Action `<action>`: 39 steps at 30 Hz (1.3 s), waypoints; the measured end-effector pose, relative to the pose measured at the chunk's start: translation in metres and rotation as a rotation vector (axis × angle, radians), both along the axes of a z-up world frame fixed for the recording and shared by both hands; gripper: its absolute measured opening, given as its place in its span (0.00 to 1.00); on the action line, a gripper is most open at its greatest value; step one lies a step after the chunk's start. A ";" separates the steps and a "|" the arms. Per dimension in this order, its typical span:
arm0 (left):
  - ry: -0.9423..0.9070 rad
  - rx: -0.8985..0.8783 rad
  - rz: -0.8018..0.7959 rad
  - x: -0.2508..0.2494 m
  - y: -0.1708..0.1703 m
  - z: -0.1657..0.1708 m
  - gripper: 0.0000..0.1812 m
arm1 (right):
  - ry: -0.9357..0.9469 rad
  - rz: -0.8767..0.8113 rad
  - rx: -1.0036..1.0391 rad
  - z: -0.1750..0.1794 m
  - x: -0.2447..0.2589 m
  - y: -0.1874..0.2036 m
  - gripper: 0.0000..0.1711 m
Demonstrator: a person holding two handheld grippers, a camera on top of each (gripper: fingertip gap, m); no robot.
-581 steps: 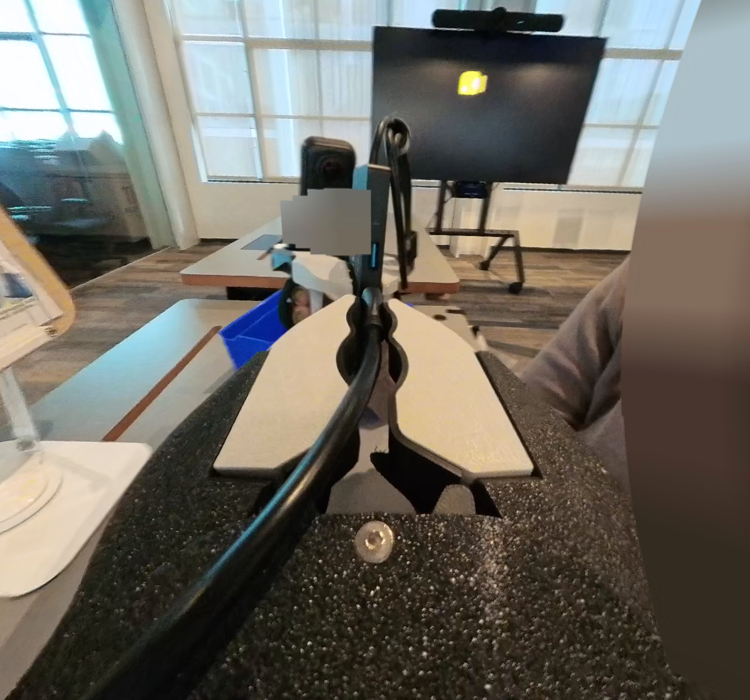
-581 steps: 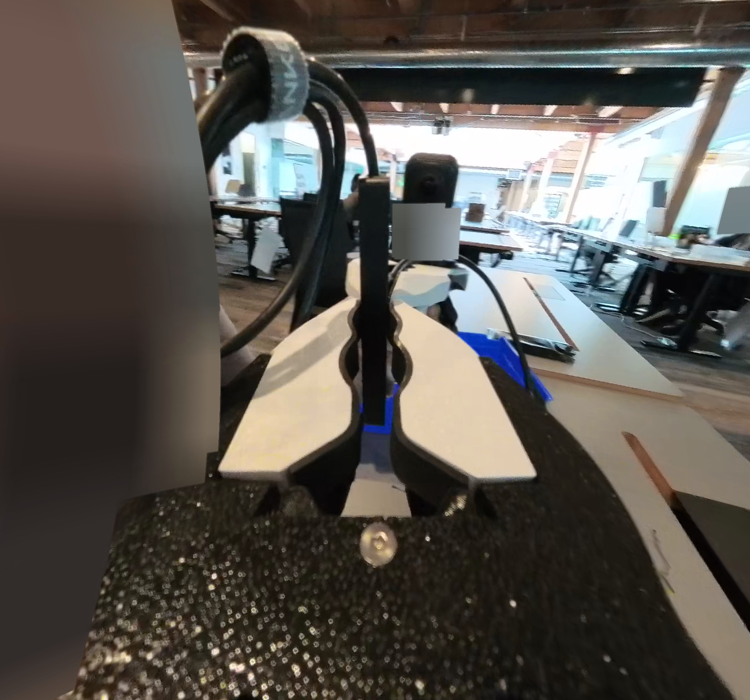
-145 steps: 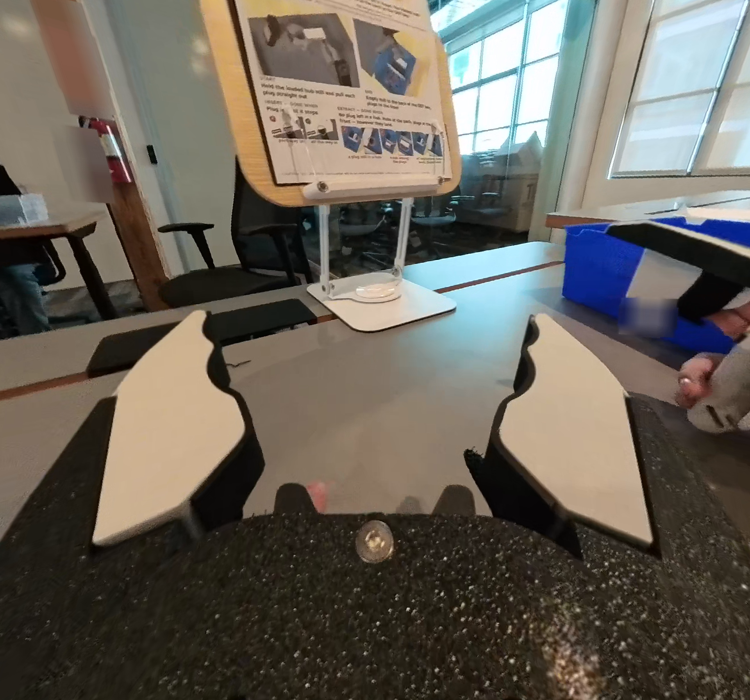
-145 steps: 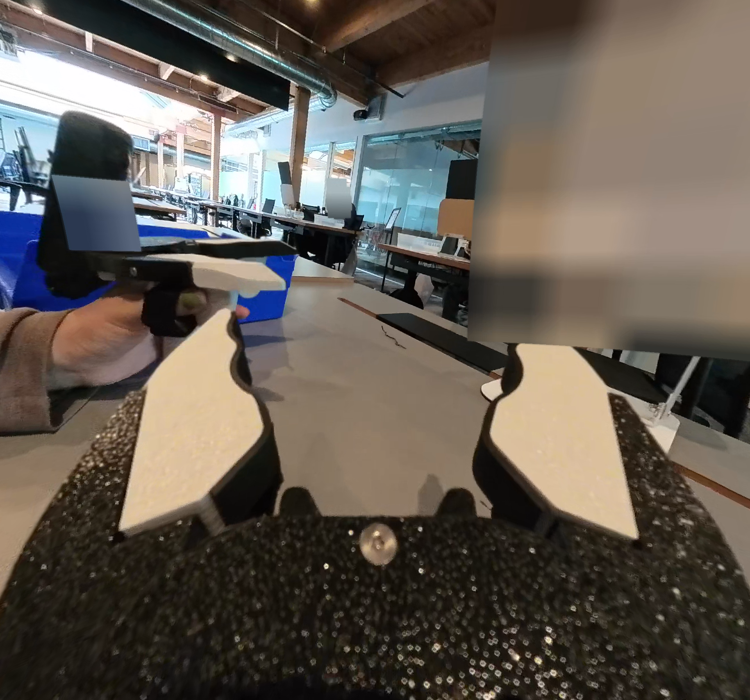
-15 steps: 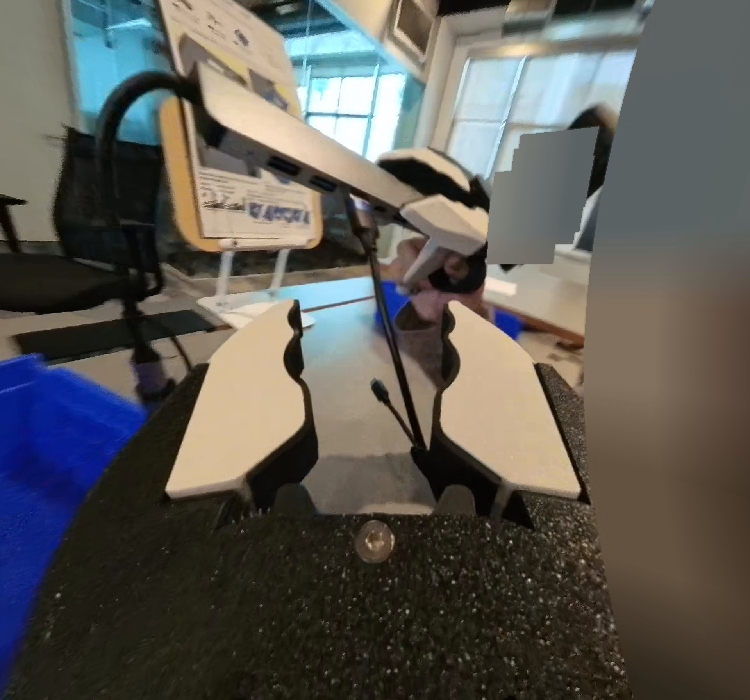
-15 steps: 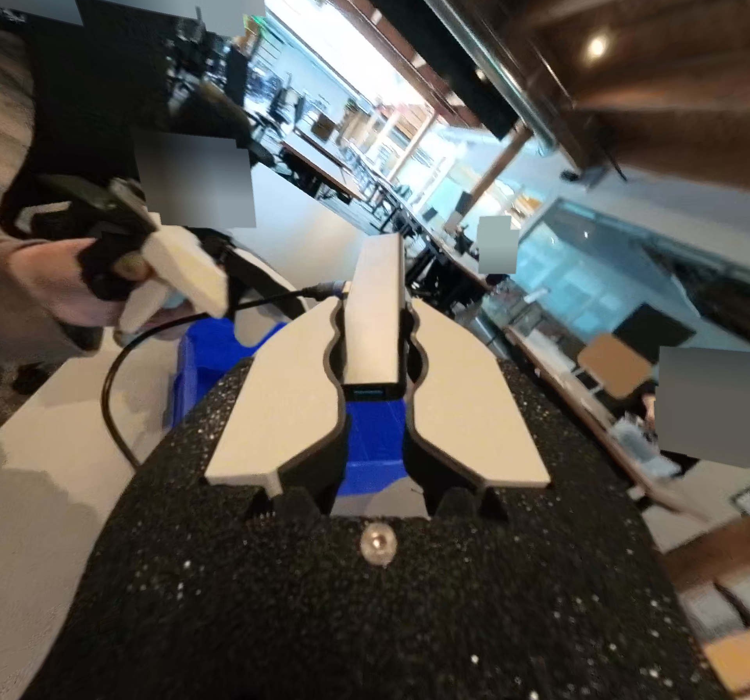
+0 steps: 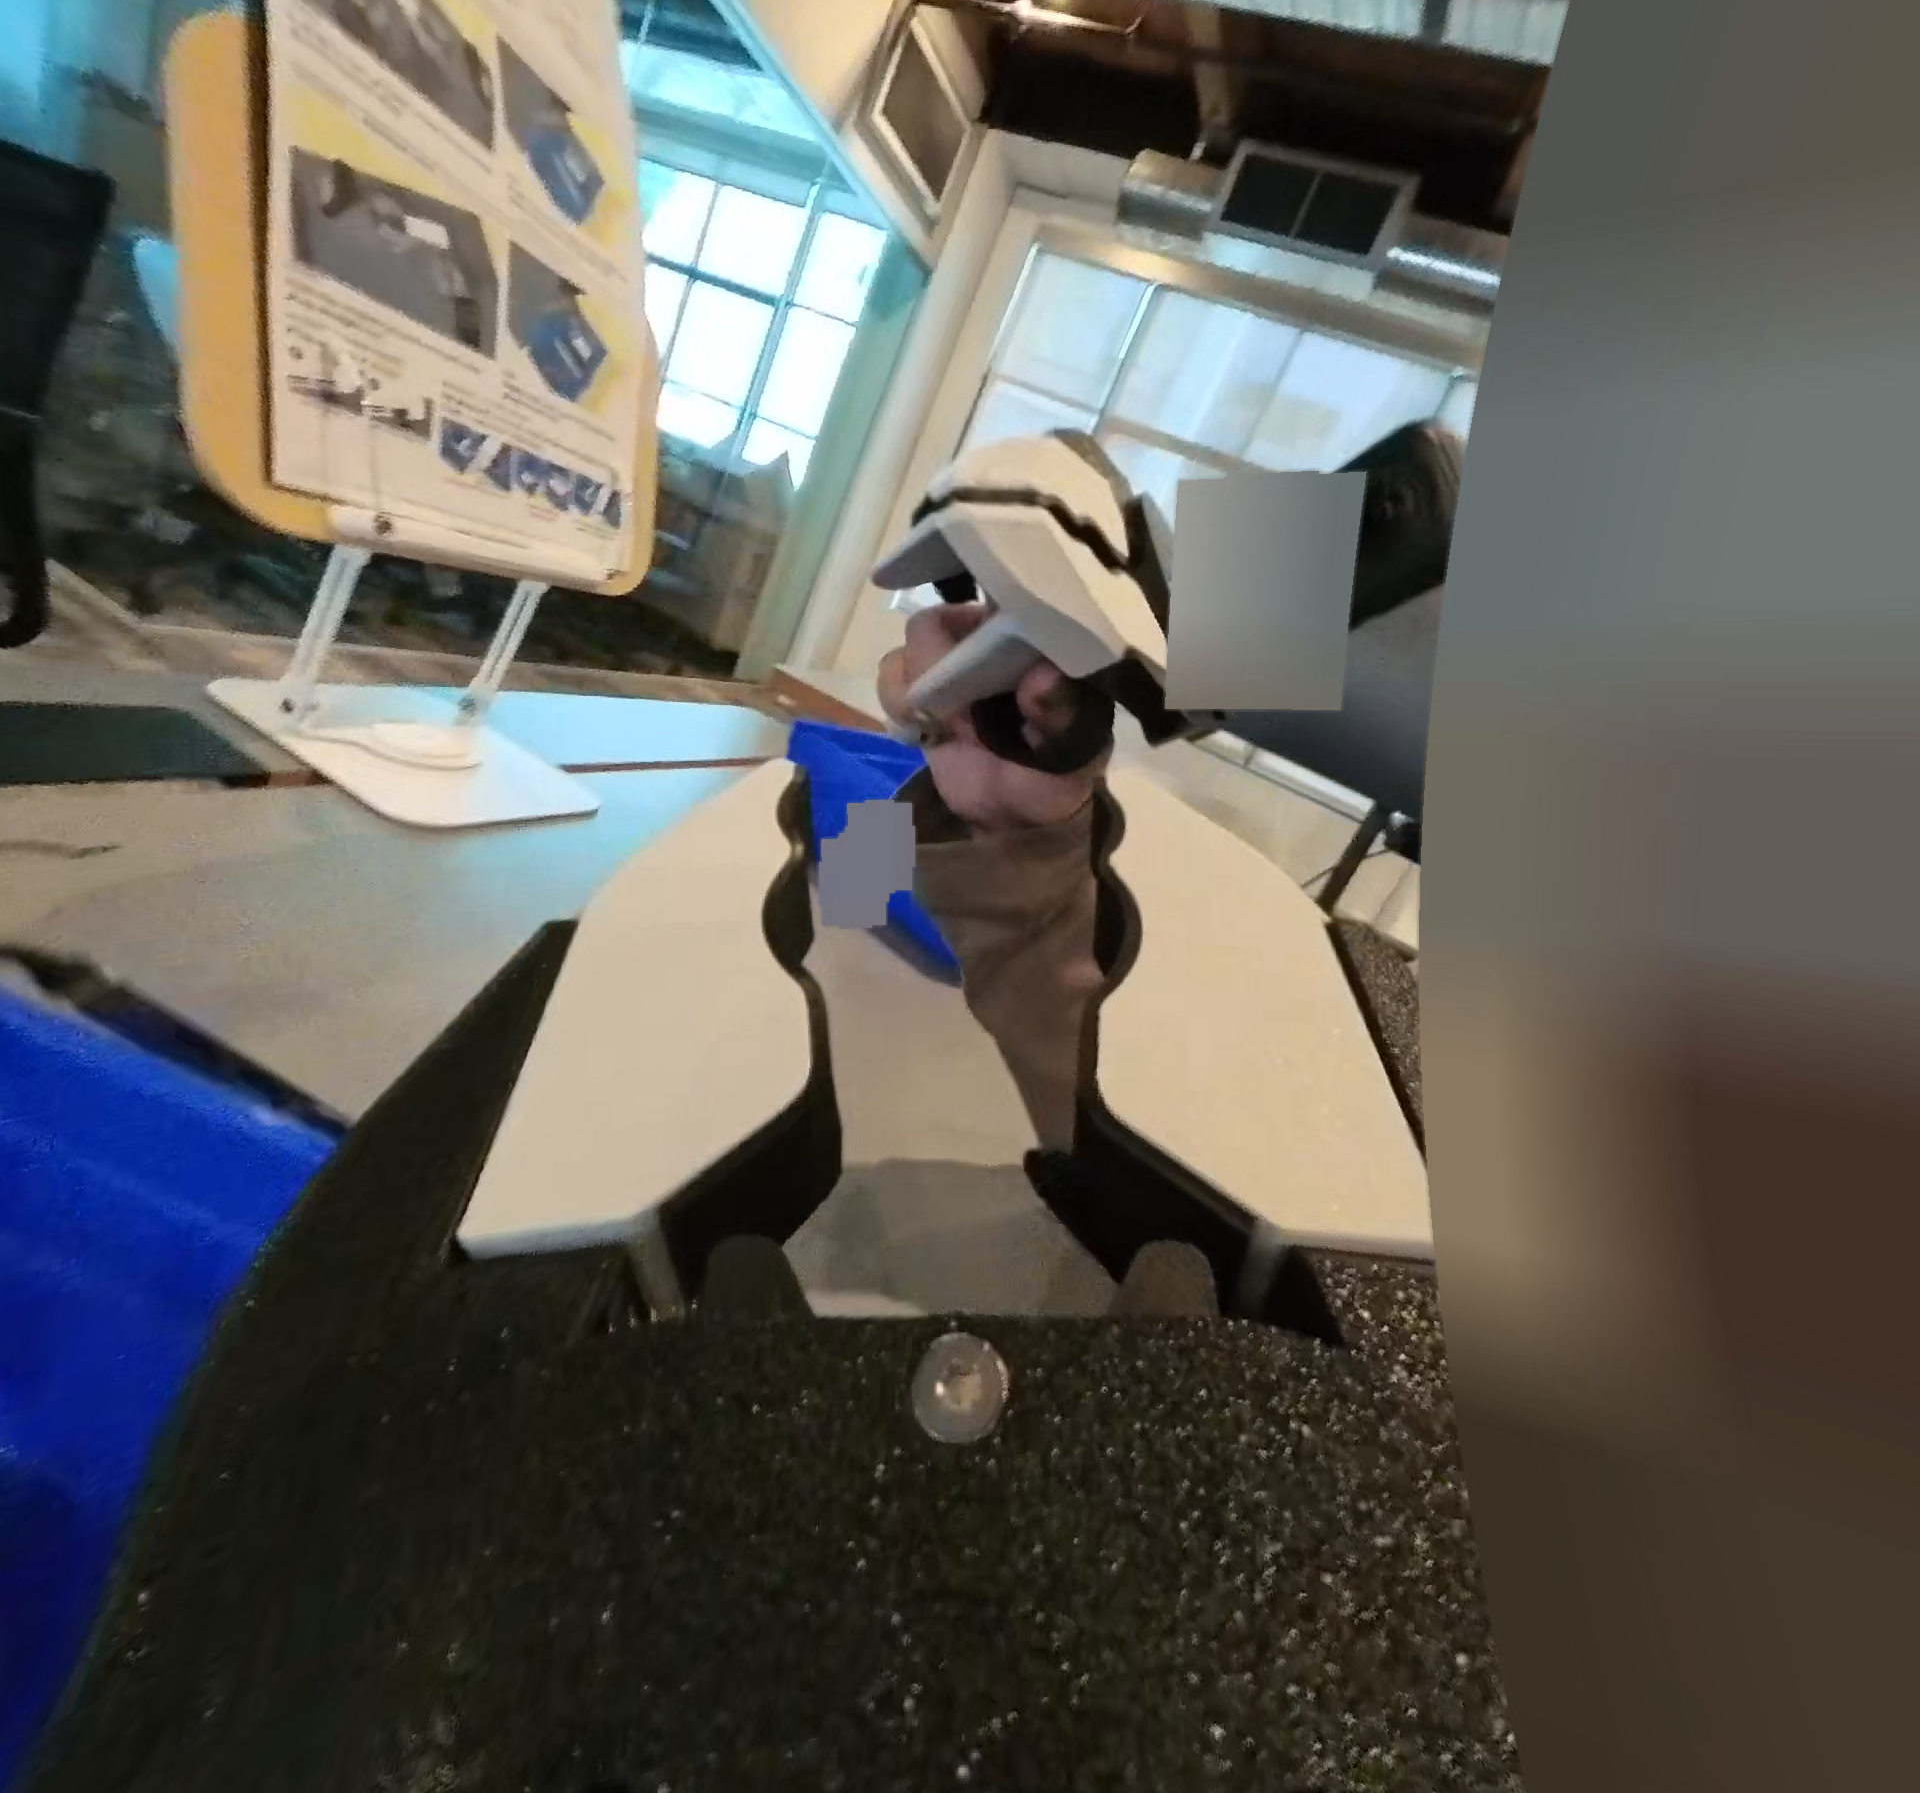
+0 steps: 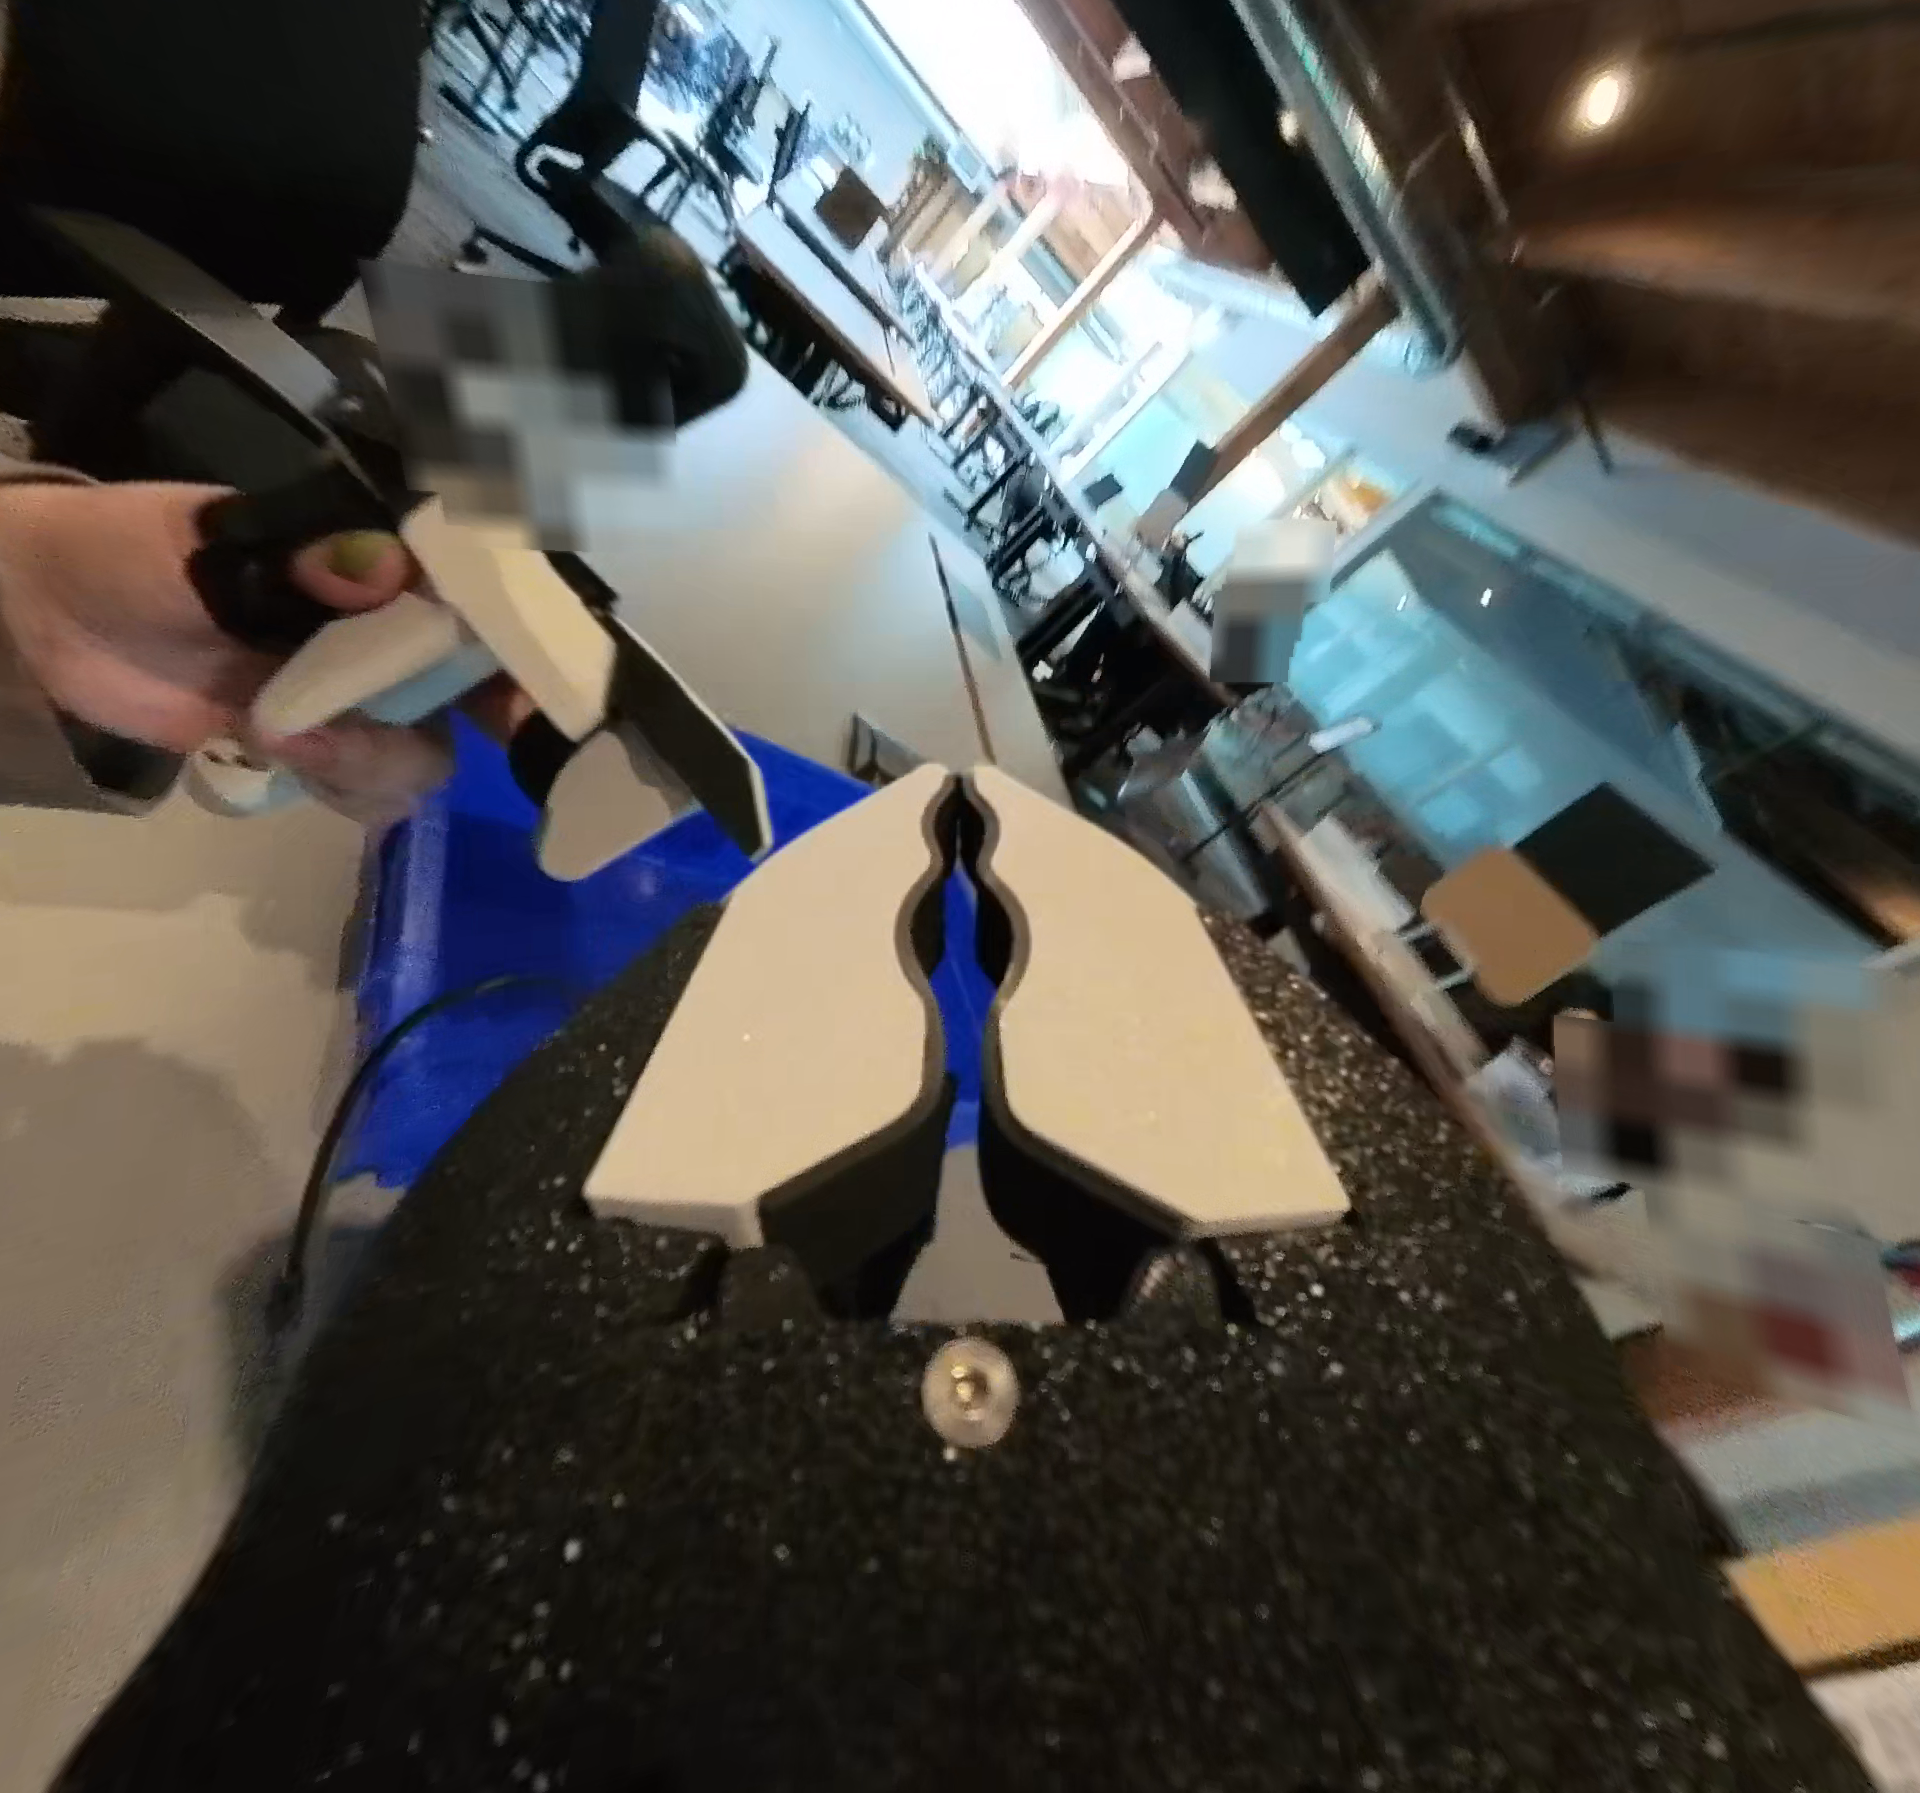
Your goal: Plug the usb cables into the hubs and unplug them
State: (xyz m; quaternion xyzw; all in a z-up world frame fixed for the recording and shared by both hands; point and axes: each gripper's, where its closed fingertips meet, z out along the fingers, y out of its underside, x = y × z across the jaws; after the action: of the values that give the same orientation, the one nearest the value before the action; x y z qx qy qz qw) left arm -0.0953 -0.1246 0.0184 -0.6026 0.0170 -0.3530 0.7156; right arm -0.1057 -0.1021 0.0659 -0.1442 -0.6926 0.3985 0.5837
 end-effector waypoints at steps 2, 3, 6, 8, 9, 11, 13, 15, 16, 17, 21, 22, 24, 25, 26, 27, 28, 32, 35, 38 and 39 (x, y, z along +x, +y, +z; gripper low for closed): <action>-0.006 -0.043 0.015 -0.006 0.005 -0.009 0.28 | -0.084 -0.038 -0.046 -0.014 -0.012 0.019 0.00; -0.011 -0.056 0.019 -0.008 0.006 -0.012 0.28 | -0.137 -0.072 -0.067 -0.023 -0.018 0.031 0.00; -0.020 -0.051 0.044 -0.015 0.005 -0.011 0.28 | -0.326 -0.181 -0.153 -0.056 -0.028 0.070 0.05; -0.005 -0.049 0.080 -0.022 0.004 -0.011 0.28 | -0.475 -0.148 -0.247 -0.086 -0.034 0.083 0.15; 0.006 -0.053 0.092 -0.024 0.003 -0.012 0.28 | -0.570 -0.112 -0.310 -0.103 -0.037 0.086 0.20; 0.023 -0.060 0.107 -0.026 0.002 -0.013 0.28 | -0.764 -0.035 -0.443 -0.139 -0.042 0.089 0.31; 0.035 -0.067 0.117 -0.027 0.002 -0.013 0.28 | -0.878 0.013 -0.558 -0.170 -0.052 0.091 0.37; 0.046 -0.072 0.119 -0.027 0.002 -0.014 0.28 | -0.976 0.034 -0.625 -0.200 -0.059 0.091 0.42; 0.051 -0.075 0.120 -0.027 0.002 -0.014 0.28 | -1.025 0.042 -0.653 -0.212 -0.062 0.089 0.44; 0.054 -0.078 0.121 -0.027 0.002 -0.015 0.28 | -1.066 0.054 -0.675 -0.222 -0.064 0.086 0.47; 0.049 -0.084 0.117 -0.029 0.003 -0.017 0.29 | -1.123 0.055 -0.682 -0.241 -0.074 0.076 0.31; 0.046 -0.085 0.115 -0.029 0.003 -0.018 0.30 | -1.127 0.027 -0.678 -0.244 -0.076 0.078 0.19; 0.041 -0.081 0.114 -0.029 0.003 -0.017 0.32 | -1.113 0.041 -0.691 -0.237 -0.077 0.077 0.19; 0.042 -0.078 0.115 -0.030 0.002 -0.016 0.33 | -1.083 0.056 -0.697 -0.227 -0.076 0.078 0.18; 0.045 -0.075 0.118 -0.030 0.002 -0.015 0.34 | -1.036 0.064 -0.700 -0.215 -0.074 0.080 0.18; 0.051 -0.071 0.122 -0.029 0.001 -0.014 0.35 | -0.981 0.071 -0.701 -0.199 -0.072 0.083 0.18; 0.057 -0.065 0.125 -0.028 0.000 -0.012 0.35 | -0.919 0.078 -0.699 -0.181 -0.069 0.086 0.18; 0.103 -0.034 0.116 -0.015 -0.002 -0.005 0.36 | -0.628 0.075 -0.626 -0.102 -0.043 0.098 0.16; 0.158 -0.023 0.096 0.004 0.003 -0.003 0.36 | -0.414 0.044 -0.548 -0.051 -0.011 0.110 0.15; 0.181 -0.004 0.047 0.033 0.015 0.000 0.35 | -0.242 0.012 -0.485 -0.014 0.024 0.125 0.15; 0.184 0.003 0.022 0.044 0.021 0.003 0.35 | -0.192 0.002 -0.454 -0.006 0.036 0.129 0.15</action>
State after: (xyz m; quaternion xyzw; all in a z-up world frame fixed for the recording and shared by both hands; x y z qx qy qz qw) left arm -0.0508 -0.1034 0.0209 -0.6314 0.0766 -0.2883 0.7157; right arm -0.0693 0.0273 0.0601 -0.3080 -0.6379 0.5290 0.4672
